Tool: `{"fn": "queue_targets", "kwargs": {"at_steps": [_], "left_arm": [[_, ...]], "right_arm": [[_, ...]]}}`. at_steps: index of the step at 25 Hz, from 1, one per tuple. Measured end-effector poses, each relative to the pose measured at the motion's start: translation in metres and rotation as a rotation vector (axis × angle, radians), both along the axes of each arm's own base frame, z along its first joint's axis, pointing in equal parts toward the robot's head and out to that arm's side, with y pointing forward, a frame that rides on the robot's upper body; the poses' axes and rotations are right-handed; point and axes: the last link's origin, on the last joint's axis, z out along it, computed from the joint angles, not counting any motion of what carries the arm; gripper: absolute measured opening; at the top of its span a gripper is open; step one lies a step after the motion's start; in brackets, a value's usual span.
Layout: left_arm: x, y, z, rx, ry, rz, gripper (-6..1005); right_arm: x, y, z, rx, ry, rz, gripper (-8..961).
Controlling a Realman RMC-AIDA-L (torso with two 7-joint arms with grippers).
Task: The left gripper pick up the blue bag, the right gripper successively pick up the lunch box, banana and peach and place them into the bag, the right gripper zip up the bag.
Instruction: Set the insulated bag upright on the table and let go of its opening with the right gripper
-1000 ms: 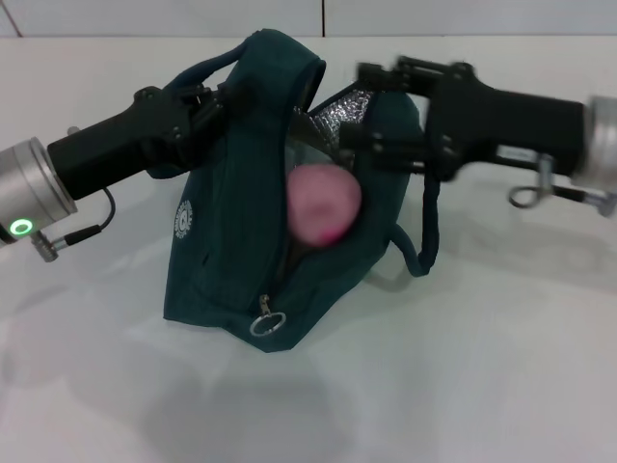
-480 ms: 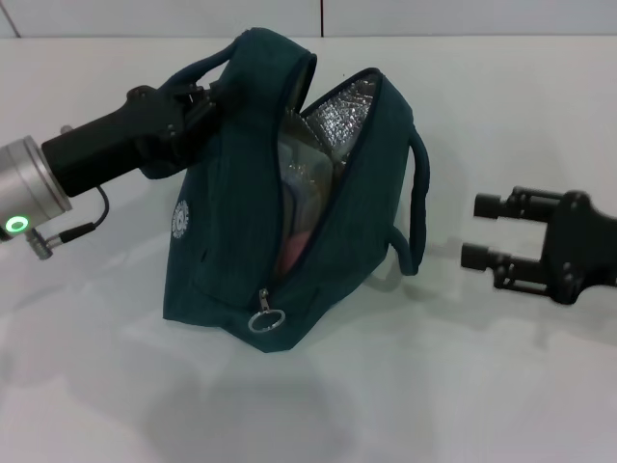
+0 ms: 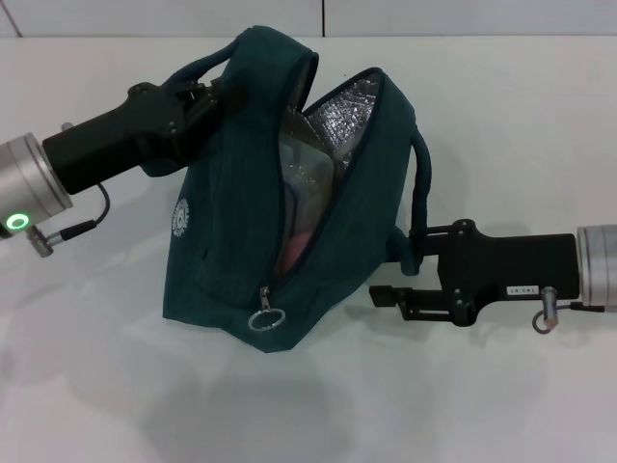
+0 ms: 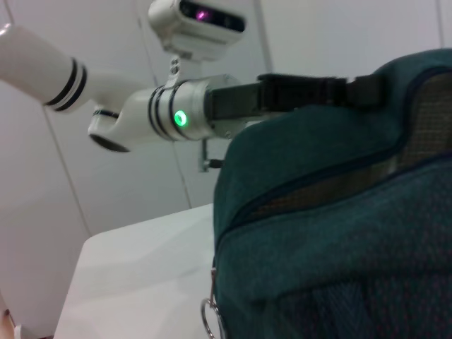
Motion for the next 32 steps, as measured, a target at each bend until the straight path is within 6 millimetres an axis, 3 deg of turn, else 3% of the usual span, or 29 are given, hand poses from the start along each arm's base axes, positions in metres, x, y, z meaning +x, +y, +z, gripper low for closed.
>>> {"fn": "queue_targets", "kwargs": {"at_steps": [13, 17, 18, 20, 32], "left_arm": [[-0.006, -0.007, -0.002, 0.013, 0.009, 0.005, 52], [-0.007, -0.014, -0.01, 0.022, -0.006, -0.012, 52], [-0.007, -0.018, -0.013, 0.03, -0.013, -0.023, 52], [-0.008, -0.025, -0.019, 0.057, -0.027, -0.042, 52], [-0.001, -0.072, -0.056, 0.241, -0.076, -0.15, 53]], "right_arm": [[0.003, 0.008, 0.004, 0.089, 0.041, -0.049, 321], [0.004, 0.008, 0.012, 0.161, 0.13, -0.057, 197], [0.01, 0.005, 0.024, 0.252, 0.216, -0.071, 162], [0.013, 0.001, 0.029, 0.288, 0.254, -0.065, 93], [0.02, -0.014, 0.076, 0.264, 0.337, 0.048, 63]]}}
